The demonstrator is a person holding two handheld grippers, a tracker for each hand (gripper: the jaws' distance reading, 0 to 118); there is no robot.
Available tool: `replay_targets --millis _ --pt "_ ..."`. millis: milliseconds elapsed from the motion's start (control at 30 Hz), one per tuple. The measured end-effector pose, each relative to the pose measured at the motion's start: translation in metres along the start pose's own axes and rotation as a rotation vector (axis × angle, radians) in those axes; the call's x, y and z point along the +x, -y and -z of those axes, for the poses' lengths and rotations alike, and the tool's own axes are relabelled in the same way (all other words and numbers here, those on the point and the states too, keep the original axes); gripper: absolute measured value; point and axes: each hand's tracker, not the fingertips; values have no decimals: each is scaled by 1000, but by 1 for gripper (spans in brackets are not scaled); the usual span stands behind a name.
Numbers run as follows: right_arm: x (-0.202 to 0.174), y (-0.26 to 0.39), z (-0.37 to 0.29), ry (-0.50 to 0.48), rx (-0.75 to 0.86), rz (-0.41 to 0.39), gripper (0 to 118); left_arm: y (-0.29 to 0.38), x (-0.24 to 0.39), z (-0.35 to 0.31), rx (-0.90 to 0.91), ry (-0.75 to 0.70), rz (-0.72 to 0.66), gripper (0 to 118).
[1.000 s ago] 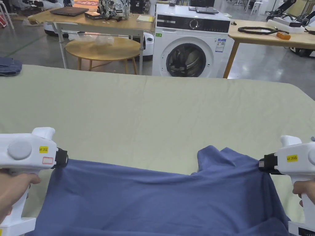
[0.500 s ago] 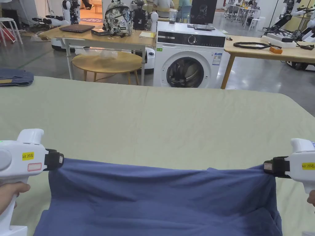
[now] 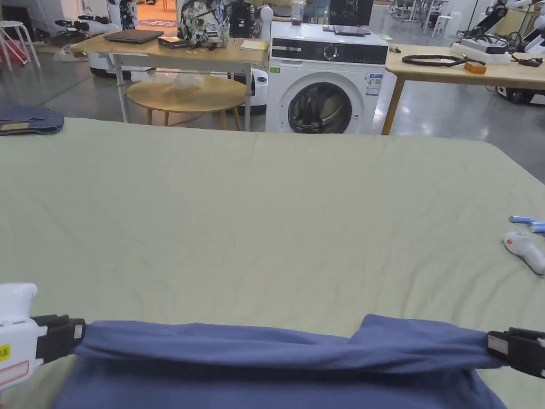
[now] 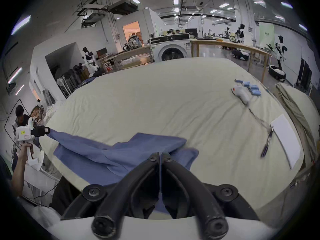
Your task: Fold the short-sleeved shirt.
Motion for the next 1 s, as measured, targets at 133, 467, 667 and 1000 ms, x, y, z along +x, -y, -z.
replay_targets --millis 133,467,667,1000 --pt "7 27 -3 11 -21 12 0 25 -5 0 -43 6 -32 2" --pt "13 64 28 88 -150 -15 0 56 -7 15 -115 -43 -36 2" --pt "2 63 26 132 -148 -42 2 59 7 16 -108 -98 101 2" --pt "-69 -1 5 270 241 -187 118 -8 60 -19 181 -253 122 98"
